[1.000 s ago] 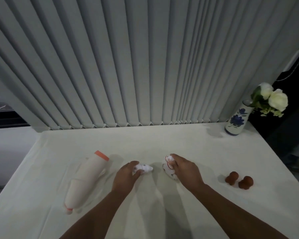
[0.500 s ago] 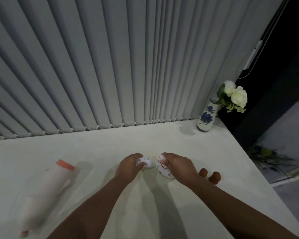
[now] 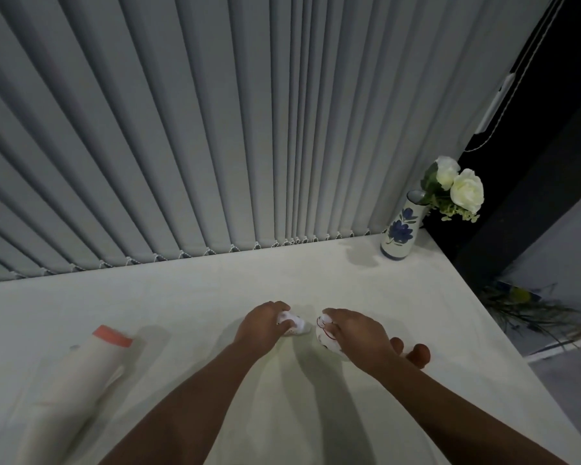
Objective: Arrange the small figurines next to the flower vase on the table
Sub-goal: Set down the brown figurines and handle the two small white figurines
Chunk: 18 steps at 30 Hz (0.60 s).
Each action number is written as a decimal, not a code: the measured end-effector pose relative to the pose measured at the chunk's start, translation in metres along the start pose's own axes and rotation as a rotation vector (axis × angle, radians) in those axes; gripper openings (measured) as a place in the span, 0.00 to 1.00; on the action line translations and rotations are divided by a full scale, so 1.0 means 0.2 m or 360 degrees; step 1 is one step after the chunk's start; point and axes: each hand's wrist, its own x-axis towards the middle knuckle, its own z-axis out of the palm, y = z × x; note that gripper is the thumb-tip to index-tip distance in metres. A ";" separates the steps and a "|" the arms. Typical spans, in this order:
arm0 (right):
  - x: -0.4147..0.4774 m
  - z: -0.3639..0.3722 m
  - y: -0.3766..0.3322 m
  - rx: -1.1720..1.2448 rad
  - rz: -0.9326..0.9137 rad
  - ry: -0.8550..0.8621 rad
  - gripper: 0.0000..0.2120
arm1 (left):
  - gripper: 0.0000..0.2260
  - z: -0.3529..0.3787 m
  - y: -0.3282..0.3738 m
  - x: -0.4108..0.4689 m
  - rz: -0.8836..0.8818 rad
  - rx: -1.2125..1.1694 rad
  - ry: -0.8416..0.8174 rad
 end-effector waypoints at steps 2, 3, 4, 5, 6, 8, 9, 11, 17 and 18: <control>0.00 0.01 0.00 0.0083 0.0071 0.0021 0.10 | 0.17 0.01 0.00 0.00 0.0004 0.0006 -0.0025; 0.00 0.03 0.01 0.0137 0.0110 0.0033 0.12 | 0.17 0.02 0.00 0.01 0.0007 0.0011 -0.0037; -0.01 0.04 0.02 0.0183 0.0127 0.0051 0.14 | 0.17 0.03 0.00 0.01 0.0006 0.0012 -0.0042; -0.02 0.06 0.03 0.0198 0.0131 0.0056 0.15 | 0.17 0.04 0.00 0.02 0.0005 0.0007 -0.0042; -0.03 0.08 0.04 0.0188 0.0119 0.0067 0.17 | 0.17 0.03 0.00 0.02 0.0004 0.0000 -0.0041; -0.04 0.11 0.06 0.0174 0.0110 0.0087 0.20 | 0.18 0.03 0.01 0.04 0.0007 -0.0020 -0.0042; -0.04 0.12 0.07 0.0193 0.0113 0.0099 0.20 | 0.18 0.03 0.01 0.04 0.0010 -0.0031 -0.0048; -0.03 0.13 0.07 0.0225 0.0080 0.0125 0.19 | 0.16 0.03 0.02 0.05 0.0020 -0.0036 -0.0052; -0.03 0.14 0.08 0.0201 0.0021 0.0157 0.18 | 0.14 0.04 0.04 0.08 0.0072 -0.0056 -0.0009; -0.03 0.14 0.08 0.0199 0.0002 0.0170 0.18 | 0.14 0.04 0.05 0.08 0.0075 -0.0057 -0.0009</control>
